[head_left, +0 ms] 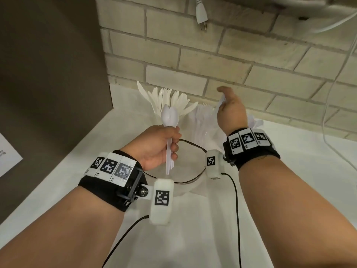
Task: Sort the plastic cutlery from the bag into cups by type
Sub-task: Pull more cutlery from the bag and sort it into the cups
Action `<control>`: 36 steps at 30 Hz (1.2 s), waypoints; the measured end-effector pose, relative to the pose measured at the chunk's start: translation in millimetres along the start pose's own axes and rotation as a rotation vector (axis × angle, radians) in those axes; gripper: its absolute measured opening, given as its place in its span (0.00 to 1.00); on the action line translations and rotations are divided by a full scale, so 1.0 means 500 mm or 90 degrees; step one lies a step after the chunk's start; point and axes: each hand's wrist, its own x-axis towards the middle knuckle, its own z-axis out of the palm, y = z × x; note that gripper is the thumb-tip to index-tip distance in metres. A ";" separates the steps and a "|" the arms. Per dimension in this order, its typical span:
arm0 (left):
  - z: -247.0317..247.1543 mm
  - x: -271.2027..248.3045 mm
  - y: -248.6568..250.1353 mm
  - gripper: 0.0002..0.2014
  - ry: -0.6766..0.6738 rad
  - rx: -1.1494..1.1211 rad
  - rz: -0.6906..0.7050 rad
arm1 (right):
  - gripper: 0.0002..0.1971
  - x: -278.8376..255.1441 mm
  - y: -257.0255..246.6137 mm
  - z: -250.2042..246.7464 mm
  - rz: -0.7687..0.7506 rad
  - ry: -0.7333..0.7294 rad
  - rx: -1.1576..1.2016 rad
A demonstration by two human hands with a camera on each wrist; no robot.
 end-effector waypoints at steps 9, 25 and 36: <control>0.003 -0.006 -0.009 0.07 0.000 0.037 0.030 | 0.29 -0.013 0.001 0.015 0.061 -0.206 -0.171; 0.036 -0.048 -0.006 0.09 -0.070 0.330 0.163 | 0.28 -0.136 -0.169 -0.115 -0.025 -0.308 0.190; 0.041 -0.048 -0.017 0.04 -0.134 0.550 0.154 | 0.12 -0.157 -0.151 -0.081 0.000 -0.282 0.216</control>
